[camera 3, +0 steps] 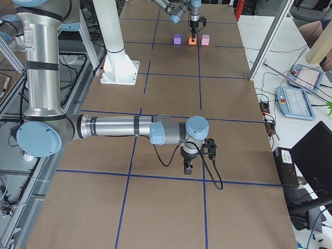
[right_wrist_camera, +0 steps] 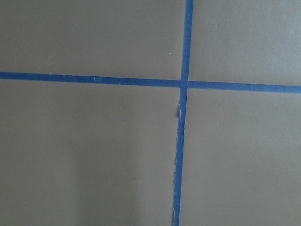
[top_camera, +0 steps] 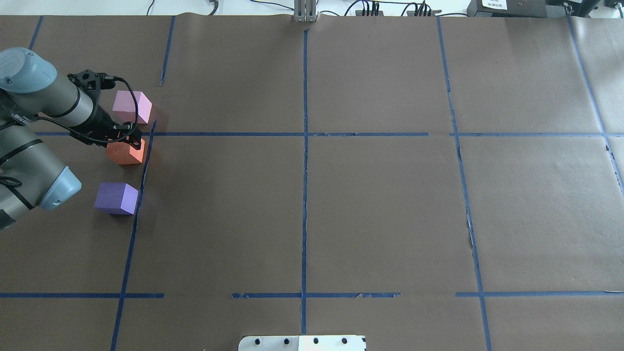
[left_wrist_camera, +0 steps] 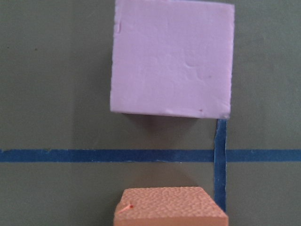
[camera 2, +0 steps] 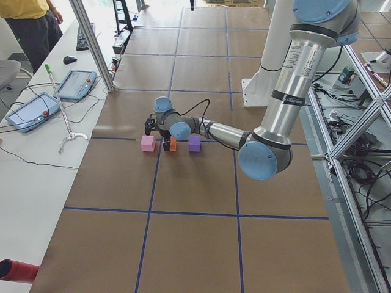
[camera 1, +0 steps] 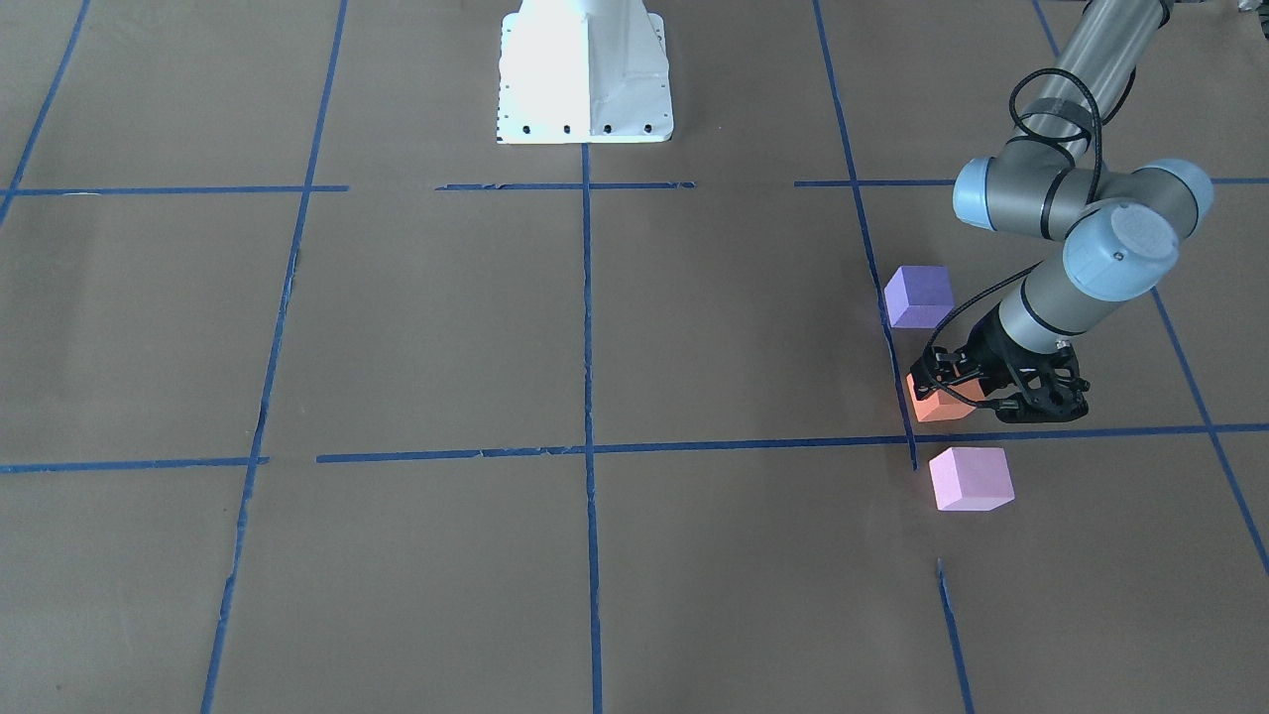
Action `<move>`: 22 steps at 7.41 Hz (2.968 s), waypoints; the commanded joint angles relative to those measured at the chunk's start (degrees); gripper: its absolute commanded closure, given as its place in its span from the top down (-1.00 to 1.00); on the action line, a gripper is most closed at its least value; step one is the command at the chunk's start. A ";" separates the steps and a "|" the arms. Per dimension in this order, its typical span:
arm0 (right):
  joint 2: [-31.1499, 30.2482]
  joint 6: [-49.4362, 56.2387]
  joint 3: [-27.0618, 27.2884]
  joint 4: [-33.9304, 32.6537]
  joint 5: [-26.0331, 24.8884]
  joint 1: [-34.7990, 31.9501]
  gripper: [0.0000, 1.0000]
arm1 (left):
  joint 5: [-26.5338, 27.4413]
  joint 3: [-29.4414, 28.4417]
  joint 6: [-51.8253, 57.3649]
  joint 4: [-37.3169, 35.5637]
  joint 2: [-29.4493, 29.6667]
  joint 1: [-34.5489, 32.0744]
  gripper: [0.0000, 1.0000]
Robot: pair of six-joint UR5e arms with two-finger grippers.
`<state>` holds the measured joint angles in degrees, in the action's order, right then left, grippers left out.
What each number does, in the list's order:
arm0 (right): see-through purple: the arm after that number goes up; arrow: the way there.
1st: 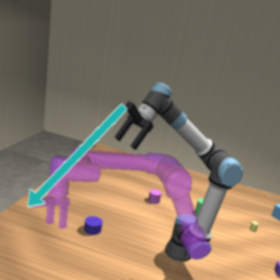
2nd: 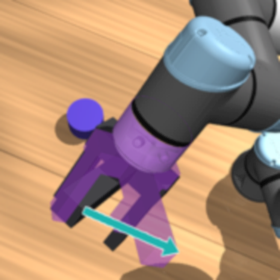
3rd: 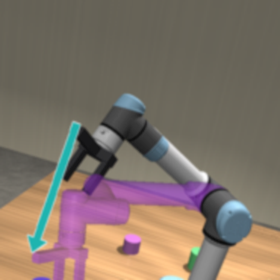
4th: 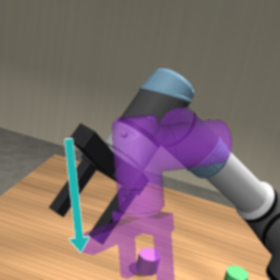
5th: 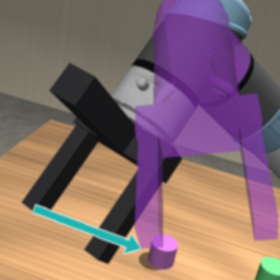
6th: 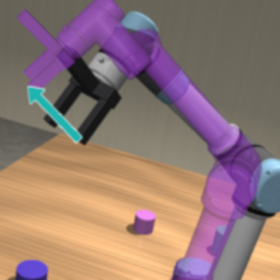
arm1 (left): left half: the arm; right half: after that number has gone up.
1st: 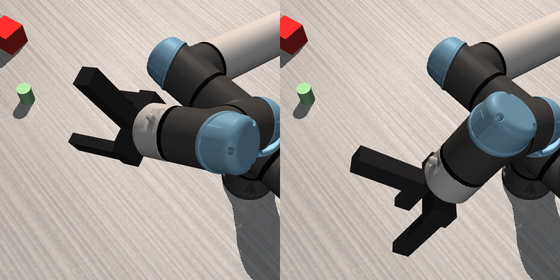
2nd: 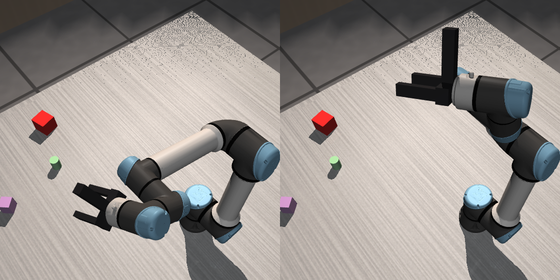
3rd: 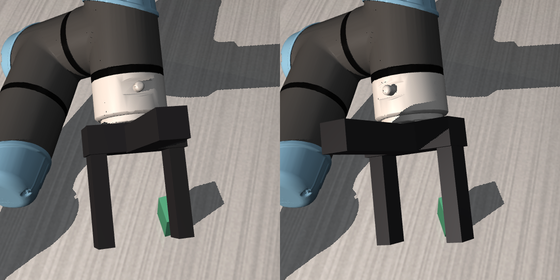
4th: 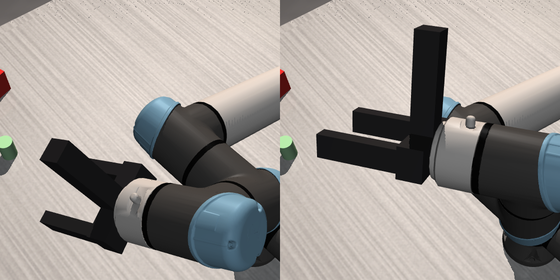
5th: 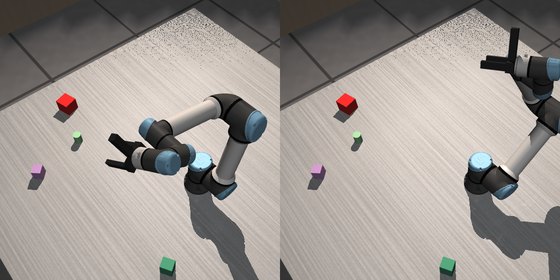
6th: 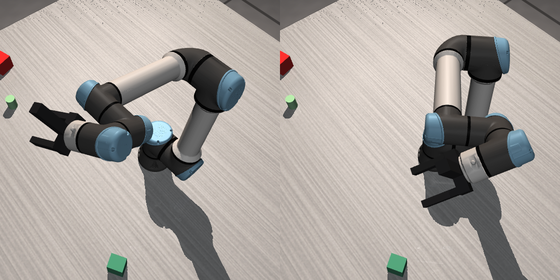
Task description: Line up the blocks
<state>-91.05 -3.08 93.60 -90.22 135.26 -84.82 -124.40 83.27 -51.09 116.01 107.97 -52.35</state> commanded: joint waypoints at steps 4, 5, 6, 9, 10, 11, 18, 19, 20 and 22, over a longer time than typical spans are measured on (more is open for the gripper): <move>0.00 0.00 0.00 0.04 0.00 0.00 1.00 | 0.13 10.90 -1.38 -2.18 -2.40 -5.02 1.00; 0.00 0.00 0.00 0.04 0.00 0.00 1.00 | 0.21 16.60 -1.30 -5.85 -4.32 -6.96 1.00; 0.00 0.00 0.00 -0.05 0.00 0.00 1.00 | -0.05 20.49 -1.30 -9.46 -4.87 -9.42 1.00; 0.00 0.00 0.00 -0.05 0.00 0.00 1.00 | -0.66 20.36 3.84 -11.86 -4.52 -11.73 1.00; 0.00 0.00 0.00 0.04 0.09 0.00 1.00 | -4.32 18.09 11.98 -13.26 -4.61 -15.47 1.00; 0.00 0.00 0.00 0.04 0.00 0.00 1.00 | -6.45 14.85 21.63 -14.84 -4.61 -20.46 1.00; 0.00 0.00 0.00 0.04 0.09 0.00 1.00 | -8.49 1.46 52.21 -26.79 -5.05 -39.58 0.99; 0.00 0.00 0.00 0.04 0.00 0.00 1.00 | -8.40 1.28 52.31 -27.59 -5.74 -39.59 0.99; 0.00 0.00 0.00 0.04 0.00 0.00 1.00 | -8.66 1.89 52.49 -26.90 -8.36 -39.85 1.00; 0.00 0.00 0.00 0.04 0.00 0.00 1.00 | -8.66 2.33 52.49 -26.98 -9.27 -40.72 1.00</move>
<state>-91.05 -3.08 93.60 -90.17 135.27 -84.82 -133.00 85.30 1.34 89.15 99.35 -92.36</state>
